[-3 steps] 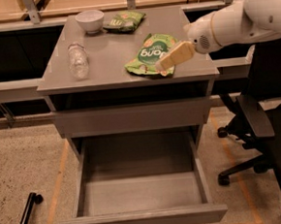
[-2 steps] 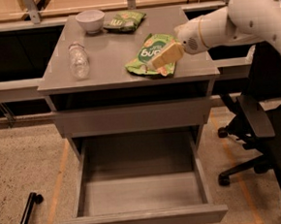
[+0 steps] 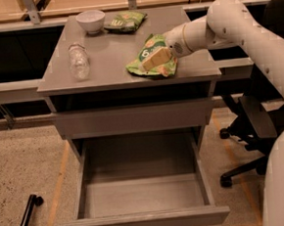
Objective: Place green rice chip bag into middle drawer
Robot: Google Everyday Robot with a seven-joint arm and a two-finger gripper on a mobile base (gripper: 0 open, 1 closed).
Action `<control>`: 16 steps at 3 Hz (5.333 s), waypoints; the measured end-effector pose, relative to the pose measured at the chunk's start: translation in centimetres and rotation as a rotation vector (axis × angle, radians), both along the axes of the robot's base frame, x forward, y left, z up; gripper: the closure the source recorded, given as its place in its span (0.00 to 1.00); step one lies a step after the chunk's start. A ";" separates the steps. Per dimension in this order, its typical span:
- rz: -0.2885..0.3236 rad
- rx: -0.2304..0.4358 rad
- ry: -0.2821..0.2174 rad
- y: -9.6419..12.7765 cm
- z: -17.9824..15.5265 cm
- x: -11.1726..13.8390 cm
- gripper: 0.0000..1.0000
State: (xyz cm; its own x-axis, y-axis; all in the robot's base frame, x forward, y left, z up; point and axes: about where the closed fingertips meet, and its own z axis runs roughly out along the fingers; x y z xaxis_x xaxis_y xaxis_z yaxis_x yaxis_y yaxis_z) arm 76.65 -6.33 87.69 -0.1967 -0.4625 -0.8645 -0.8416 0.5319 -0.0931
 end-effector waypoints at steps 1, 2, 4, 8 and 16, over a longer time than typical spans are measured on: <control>-0.005 -0.009 0.023 0.7 -2.1 1.9 0.00; -0.054 -0.025 0.049 -0.5 -3.9 2.8 0.00; -0.060 -0.027 0.049 -0.7 -3.8 2.8 0.49; -0.060 -0.027 0.049 -0.7 -3.4 2.8 1.00; -0.101 -0.020 0.058 -1.1 -3.1 0.7 0.16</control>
Offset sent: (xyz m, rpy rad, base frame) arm 0.0362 -0.0264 -0.0604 -0.0452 0.0801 -0.1232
